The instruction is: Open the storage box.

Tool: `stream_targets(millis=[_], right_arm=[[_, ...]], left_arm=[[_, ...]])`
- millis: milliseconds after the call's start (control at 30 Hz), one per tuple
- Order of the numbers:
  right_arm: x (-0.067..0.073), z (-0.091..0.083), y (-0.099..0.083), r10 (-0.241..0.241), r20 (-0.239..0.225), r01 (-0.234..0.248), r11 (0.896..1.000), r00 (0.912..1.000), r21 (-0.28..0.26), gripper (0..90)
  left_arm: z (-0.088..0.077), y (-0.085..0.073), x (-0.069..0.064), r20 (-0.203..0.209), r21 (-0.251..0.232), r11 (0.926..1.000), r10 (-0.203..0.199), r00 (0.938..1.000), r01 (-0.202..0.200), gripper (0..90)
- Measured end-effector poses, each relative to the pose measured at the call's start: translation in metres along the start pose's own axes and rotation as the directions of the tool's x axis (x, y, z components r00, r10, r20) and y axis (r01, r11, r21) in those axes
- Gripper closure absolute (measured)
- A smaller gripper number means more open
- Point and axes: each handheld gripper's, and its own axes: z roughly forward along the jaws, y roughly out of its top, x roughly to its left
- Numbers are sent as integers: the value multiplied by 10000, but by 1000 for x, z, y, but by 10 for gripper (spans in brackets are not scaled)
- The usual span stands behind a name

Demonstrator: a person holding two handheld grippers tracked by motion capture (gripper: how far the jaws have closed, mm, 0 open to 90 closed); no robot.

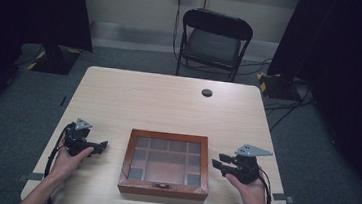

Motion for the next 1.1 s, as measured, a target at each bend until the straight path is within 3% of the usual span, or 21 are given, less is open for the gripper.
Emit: stream_targets(millis=[233, 600, 1100], right_arm=[[22, -1, 8, -502, -645, 483, 9984, 9967, -294, 646], [52, 7, 16, -1114, -1763, 1086, 9938, 9780, -256, 661], [84, 32, 17, -1717, -3025, 1877, 9819, 9376, 246, 682]], left_arm=[[0, 0, 0, -5, 1, 10000, -2, 10000, 2, 0], [0, 0, 0, 8, 1, 10000, -3, 10000, 3, 0], [0, 0, 0, 52, 2, 10000, -5, 10000, 5, 0]])
